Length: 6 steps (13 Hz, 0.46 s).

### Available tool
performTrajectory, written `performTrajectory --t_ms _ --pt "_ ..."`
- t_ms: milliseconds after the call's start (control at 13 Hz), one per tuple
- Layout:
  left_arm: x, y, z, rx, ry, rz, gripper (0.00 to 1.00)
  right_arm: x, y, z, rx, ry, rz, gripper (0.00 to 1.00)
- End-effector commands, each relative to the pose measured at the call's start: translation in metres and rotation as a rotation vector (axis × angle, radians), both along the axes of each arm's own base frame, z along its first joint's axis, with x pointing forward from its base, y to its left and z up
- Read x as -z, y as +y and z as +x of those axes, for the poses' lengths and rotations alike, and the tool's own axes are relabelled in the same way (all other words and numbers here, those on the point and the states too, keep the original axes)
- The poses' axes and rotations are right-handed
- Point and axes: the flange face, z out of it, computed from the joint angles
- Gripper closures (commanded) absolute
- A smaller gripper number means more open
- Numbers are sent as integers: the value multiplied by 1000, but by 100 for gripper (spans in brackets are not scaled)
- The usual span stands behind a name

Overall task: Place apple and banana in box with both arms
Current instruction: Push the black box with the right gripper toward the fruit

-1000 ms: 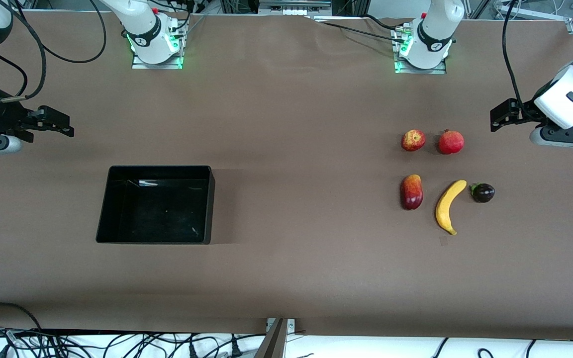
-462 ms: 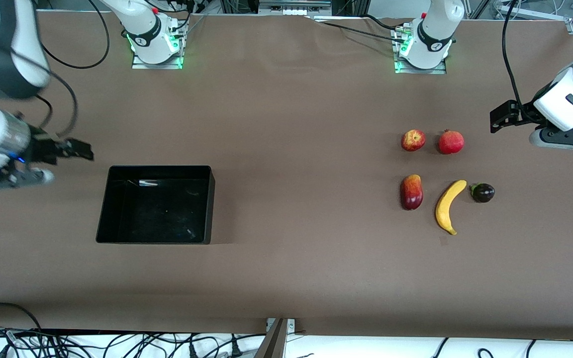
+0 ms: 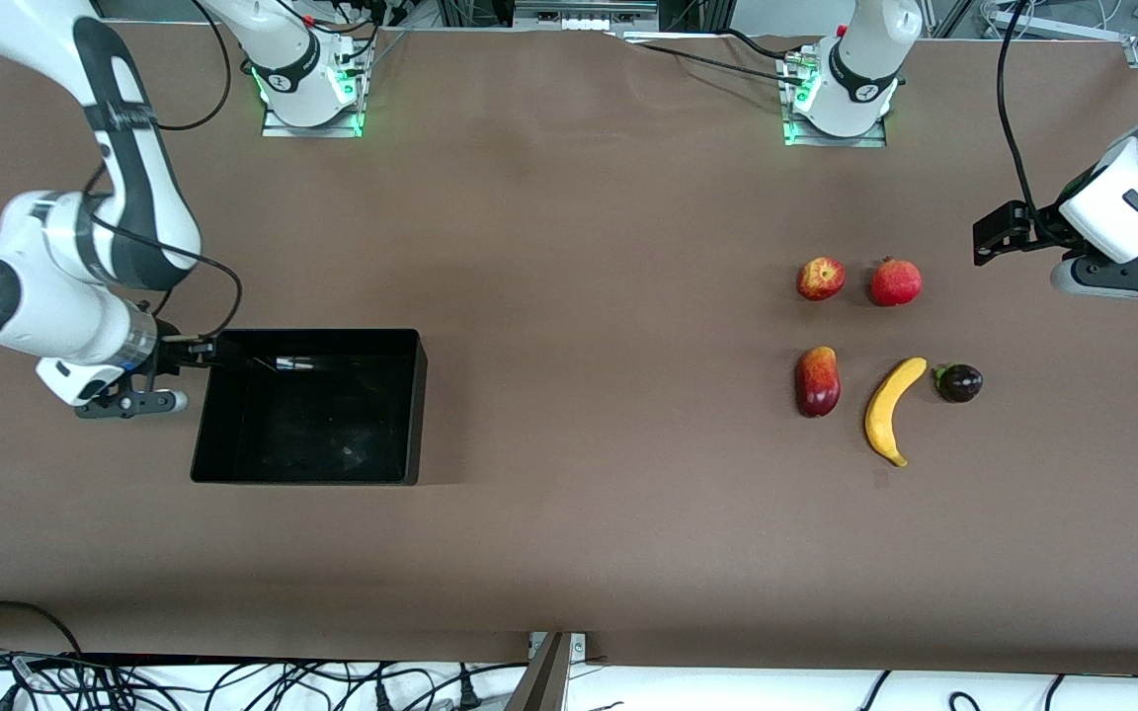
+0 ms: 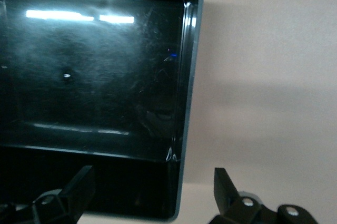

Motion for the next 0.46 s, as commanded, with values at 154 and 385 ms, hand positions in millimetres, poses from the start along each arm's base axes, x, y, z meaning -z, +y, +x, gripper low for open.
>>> performTrajectory --t_ms 154,385 --pt "-3 3 6 3 -2 -3 0 43 -29 -8 6 -3 -8 0" --pt "1 3 8 1 4 -9 0 67 -31 -14 9 3 -10 16"
